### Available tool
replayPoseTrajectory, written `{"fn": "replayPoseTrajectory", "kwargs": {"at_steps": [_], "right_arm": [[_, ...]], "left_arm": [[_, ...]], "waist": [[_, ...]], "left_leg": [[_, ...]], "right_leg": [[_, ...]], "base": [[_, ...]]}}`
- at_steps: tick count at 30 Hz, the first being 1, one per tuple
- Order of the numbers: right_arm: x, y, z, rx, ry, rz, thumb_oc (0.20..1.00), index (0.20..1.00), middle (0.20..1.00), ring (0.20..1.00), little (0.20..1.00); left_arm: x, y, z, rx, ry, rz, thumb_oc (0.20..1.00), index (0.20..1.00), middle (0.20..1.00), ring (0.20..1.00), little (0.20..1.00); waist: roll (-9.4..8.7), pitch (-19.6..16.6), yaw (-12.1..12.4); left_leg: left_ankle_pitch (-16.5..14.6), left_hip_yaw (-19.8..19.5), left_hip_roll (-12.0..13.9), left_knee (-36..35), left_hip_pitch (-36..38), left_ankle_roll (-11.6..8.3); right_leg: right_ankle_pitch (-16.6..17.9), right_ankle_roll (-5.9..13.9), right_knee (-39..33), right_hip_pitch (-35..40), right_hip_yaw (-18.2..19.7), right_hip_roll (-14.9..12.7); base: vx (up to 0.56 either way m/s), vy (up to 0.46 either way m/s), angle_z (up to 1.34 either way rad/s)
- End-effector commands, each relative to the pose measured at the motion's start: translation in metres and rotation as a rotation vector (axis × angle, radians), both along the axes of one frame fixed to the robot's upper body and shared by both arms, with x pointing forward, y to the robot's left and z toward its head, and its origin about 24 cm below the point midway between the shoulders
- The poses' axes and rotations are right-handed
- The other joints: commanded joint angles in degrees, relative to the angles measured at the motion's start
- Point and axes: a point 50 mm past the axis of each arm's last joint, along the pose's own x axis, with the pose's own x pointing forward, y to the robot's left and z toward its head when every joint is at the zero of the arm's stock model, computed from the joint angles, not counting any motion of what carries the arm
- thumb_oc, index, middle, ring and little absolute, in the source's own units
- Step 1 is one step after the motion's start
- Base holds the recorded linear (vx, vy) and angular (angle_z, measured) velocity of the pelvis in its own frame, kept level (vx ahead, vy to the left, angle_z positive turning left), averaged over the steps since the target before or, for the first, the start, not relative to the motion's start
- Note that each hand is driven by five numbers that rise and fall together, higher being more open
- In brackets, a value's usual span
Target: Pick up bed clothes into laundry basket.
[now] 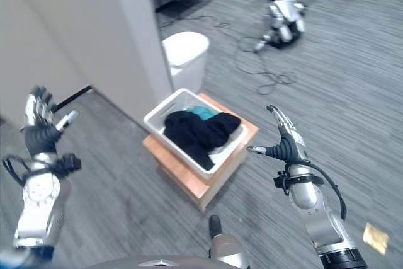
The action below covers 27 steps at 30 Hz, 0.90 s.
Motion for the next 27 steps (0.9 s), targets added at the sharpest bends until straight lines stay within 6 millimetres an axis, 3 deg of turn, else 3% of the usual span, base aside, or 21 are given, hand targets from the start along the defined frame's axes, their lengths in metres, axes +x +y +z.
{"fn": "replayPoseTrajectory", "kwargs": {"at_steps": [1, 3, 4, 7, 10, 11, 12, 13, 14, 15, 16, 17, 18, 19, 20, 22, 23, 25, 26, 27], "right_arm": [[0.012, 0.001, 0.020, 0.054, -0.123, 0.026, 1.000, 1.000, 1.000, 1.000, 1.000], [0.014, 0.001, 0.020, 0.059, -0.114, 0.029, 1.000, 1.000, 1.000, 1.000, 1.000], [0.013, 0.000, 0.020, 0.069, -0.102, 0.034, 1.000, 1.000, 1.000, 1.000, 1.000], [0.012, 0.001, 0.020, 0.073, -0.100, 0.048, 1.000, 1.000, 1.000, 1.000, 1.000], [0.014, 0.004, 0.022, 0.076, -0.107, 0.055, 1.000, 1.000, 1.000, 1.000, 1.000], [0.019, 0.011, 0.023, 0.102, -0.117, 0.066, 1.000, 1.000, 1.000, 1.000, 1.000], [0.022, 0.014, 0.025, 0.106, -0.129, 0.074, 1.000, 1.000, 1.000, 1.000, 1.000], [0.024, 0.017, 0.027, 0.097, -0.128, 0.086, 1.000, 1.000, 1.000, 1.000, 1.000], [0.026, 0.017, 0.025, 0.089, -0.120, 0.083, 1.000, 1.000, 1.000, 1.000, 1.000], [0.026, 0.016, 0.023, 0.078, -0.109, 0.081, 1.000, 1.000, 1.000, 1.000, 1.000], [0.027, 0.015, 0.025, 0.083, -0.113, 0.083, 1.000, 1.000, 1.000, 1.000, 1.000], [0.027, 0.015, 0.025, 0.083, -0.114, 0.083, 1.000, 1.000, 1.000, 1.000, 1.000], [0.028, 0.015, 0.024, 0.099, -0.112, 0.079, 1.000, 1.000, 1.000, 1.000, 1.000], [0.032, 0.017, 0.030, 0.125, -0.141, 0.085, 1.000, 1.000, 1.000, 1.000, 1.000], [0.033, 0.018, 0.032, 0.141, -0.159, 0.087, 1.000, 1.000, 1.000, 1.000, 1.000], [0.032, 0.017, 0.036, 0.130, -0.177, 0.092, 1.000, 1.000, 1.000, 1.000, 1.000], [0.035, 0.014, 0.037, 0.131, -0.185, 0.077, 1.000, 1.000, 1.000, 1.000, 1.000], [0.038, 0.005, 0.042, 0.123, -0.199, 0.037, 1.000, 1.000, 1.000, 1.000, 1.000], [0.040, 0.007, 0.046, 0.128, -0.210, 0.051, 1.000, 1.000, 1.000, 1.000, 1.000], [0.041, 0.011, 0.049, 0.155, -0.216, 0.065, 1.000, 1.000, 1.000, 1.000, 1.000]], "left_arm": [[0.005, 0.016, 0.033, 0.075, -0.147, -0.047, 1.000, 1.000, 1.000, 1.000, 1.000], [0.003, 0.015, 0.028, 0.085, -0.121, -0.069, 1.000, 1.000, 1.000, 1.000, 1.000], [-0.002, 0.014, 0.020, 0.075, -0.079, -0.088, 1.000, 1.000, 1.000, 1.000, 1.000], [-0.006, 0.012, 0.014, 0.078, -0.045, -0.106, 1.000, 1.000, 1.000, 1.000, 1.000], [-0.006, 0.012, 0.014, 0.095, -0.033, -0.118, 1.000, 1.000, 1.000, 1.000, 1.000], [-0.003, 0.013, 0.018, 0.097, -0.058, -0.115, 1.000, 1.000, 1.000, 1.000, 1.000], [0.000, 0.010, 0.020, 0.090, -0.070, -0.129, 1.000, 1.000, 1.000, 1.000, 1.000], [0.003, 0.005, 0.019, 0.074, -0.069, -0.153, 1.000, 1.000, 1.000, 1.000, 1.000], [0.006, 0.001, 0.019, 0.061, -0.073, -0.173, 1.000, 1.000, 1.000, 1.000, 1.000], [0.007, -0.003, 0.016, 0.058, -0.066, -0.189, 1.000, 1.000, 1.000, 1.000, 1.000], [0.011, -0.008, 0.012, 0.050, -0.046, -0.206, 1.000, 1.000, 1.000, 1.000, 1.000], [0.011, -0.008, 0.012, 0.050, -0.047, -0.206, 1.000, 1.000, 1.000, 1.000, 1.000], [0.013, -0.009, 0.010, 0.050, -0.039, -0.204, 1.000, 1.000, 1.000, 1.000, 1.000], [0.013, -0.003, 0.009, 0.082, -0.024, -0.181, 1.000, 1.000, 1.000, 1.000, 1.000], [0.013, 0.001, 0.010, 0.105, -0.017, -0.167, 1.000, 1.000, 1.000, 1.000, 1.000], [0.012, 0.003, 0.010, 0.104, -0.017, -0.152, 1.000, 1.000, 1.000, 1.000, 1.000], [0.014, 0.005, 0.009, 0.072, -0.025, -0.124, 1.000, 1.000, 1.000, 1.000, 1.000], [0.016, 0.004, 0.002, 0.023, -0.008, -0.123, 1.000, 1.000, 1.000, 1.000, 1.000], [0.014, 0.006, -0.001, 0.019, 0.004, -0.108, 1.000, 1.000, 1.000, 1.000, 1.000], [0.010, 0.011, -0.008, 0.023, 0.041, -0.087, 1.000, 1.000, 1.000, 1.000, 1.000]], "waist": [[-0.15, -1.82, -1.42], [-0.33, -2.18, -0.89], [-0.16, -2.74, -0.69], [0.22, -3.09, -0.30], [0.31, -1.61, 1.04], [0.12, 0.42, 1.36], [-0.52, 1.33, 1.06], [-0.20, 1.88, 1.34], [0.24, 2.36, 1.61], [0.65, 2.77, 1.80], [0.96, 3.14, 1.50], [1.00, 3.10, 1.44], [0.90, 3.14, 1.49], [0.09, 2.83, 3.99], [-0.04, 3.39, 4.41], [0.05, 3.73, 4.76], [-0.16, 4.74, 4.92], [-0.33, 5.60, 3.91], [-0.91, 5.60, 3.68], [-1.73, 5.59, 4.03]], "left_leg": [[5.07, 0.88, 6.73, 10.65, 5.63, -9.59], [4.29, -0.37, 6.86, 12.21, 7.04, -10.18], [1.57, 0.48, 5.34, 6.49, 8.89, -9.60], [-0.97, 0.17, 2.84, -1.03, 9.54, -7.67], [0.10, -3.40, 0.22, -6.10, 8.18, -6.05], [0.17, -6.92, -1.65, -8.56, 6.68, -4.79], [1.13, -9.01, -2.89, -8.59, 4.70, -3.84], [1.76, -13.36, -3.98, -8.59, 3.03, -3.14], [2.24, -16.21, -5.06, -8.59, 1.87, -2.39], [2.82, -19.57, -6.27, -8.59, 0.78, -1.58], [4.47, -26.33, -8.67, -8.59, -1.08, -0.41], [4.65, -26.40, -8.61, -8.59, -1.30, -0.45], [5.08, -29.07, -9.93, -8.59, -1.92, 0.02], [5.20, -32.18, -12.84, -8.59, -3.17, 0.36], [5.40, -34.15, -13.58, -7.94, -3.92, 0.07], [5.57, -34.19, -14.01, -7.18, -5.54, -0.66], [6.00, -31.00, -13.76, -3.76, -8.96, -2.04], [4.60, -16.48, -9.27, 0.07, -10.91, -2.02], [3.54, -11.79, -7.07, 2.30, -10.84, -2.19], [2.20, -11.05, -4.93, 7.62, -12.79, -2.67]], "right_leg": [[-9.23, 1.90, 0.60, 3.12, -3.03, 0.69], [-8.38, 2.00, 0.77, 2.57, -7.36, -0.11], [-7.23, 2.85, 1.30, 1.98, -11.99, -1.24], [-6.37, 4.25, 2.80, 0.54, -13.53, -2.64], [-4.78, 6.21, 7.79, -2.27, -14.79, -5.40], [-2.49, 10.01, 11.83, -5.27, -9.47, -7.34], [-2.22, 10.14, 13.58, -6.86, -3.62, -7.14], [-3.81, 10.69, 14.40, -6.73, 4.45, -4.48], [-5.81, 10.73, 16.60, -6.76, 9.51, -2.64], [-8.38, 9.46, 19.19, -5.73, 14.19, 0.06], [-13.36, 7.36, 23.78, -4.49, 21.98, 6.58], [-13.18, 7.31, 23.76, -4.67, 21.90, 6.62], [-15.10, 5.84, 23.27, -3.68, 24.88, 9.63], [-15.49, 2.38, 16.99, -1.34, 24.28, 9.79], [-15.22, 2.33, 13.25, 0.71, 23.77, 9.34], [-14.55, 1.92, 9.61, 1.82, 23.63, 8.87], [-13.38, 1.72, 6.86, 2.04, 21.69, 7.32], [-12.25, 2.77, 5.27, 2.44, 15.03, 3.51], [-11.51, 3.16, 4.24, 2.84, 12.99, 2.20], [-10.62, 3.41, 3.16, 4.00, 10.73, 0.73]], "base": [[-0.32, -0.007, 1.54], [-0.28, 0.101, 1.60], [-0.29, 0.160, 1.80], [-0.27, 0.267, 1.98], [-0.28, 0.305, 1.35], [-0.36, 0.227, 1.51], [-0.44, 0.303, 1.55], [-0.27, 0.217, 1.64], [-0.13, 0.215, 1.45], [-0.05, 0.209, 2.31], [-0.03, 0.135, 2.42], [0.02, 0.118, 2.69], [0.05, 0.058, 2.83], [0.05, 0.028, 2.32], [0.01, -0.012, 1.84], [-0.11, 0.037, 1.04], [-0.26, 0.160, 1.54], [-0.22, 0.157, 1.83], [-0.09, 0.088, 2.84], [-0.05, 0.062, 2.26]]}}
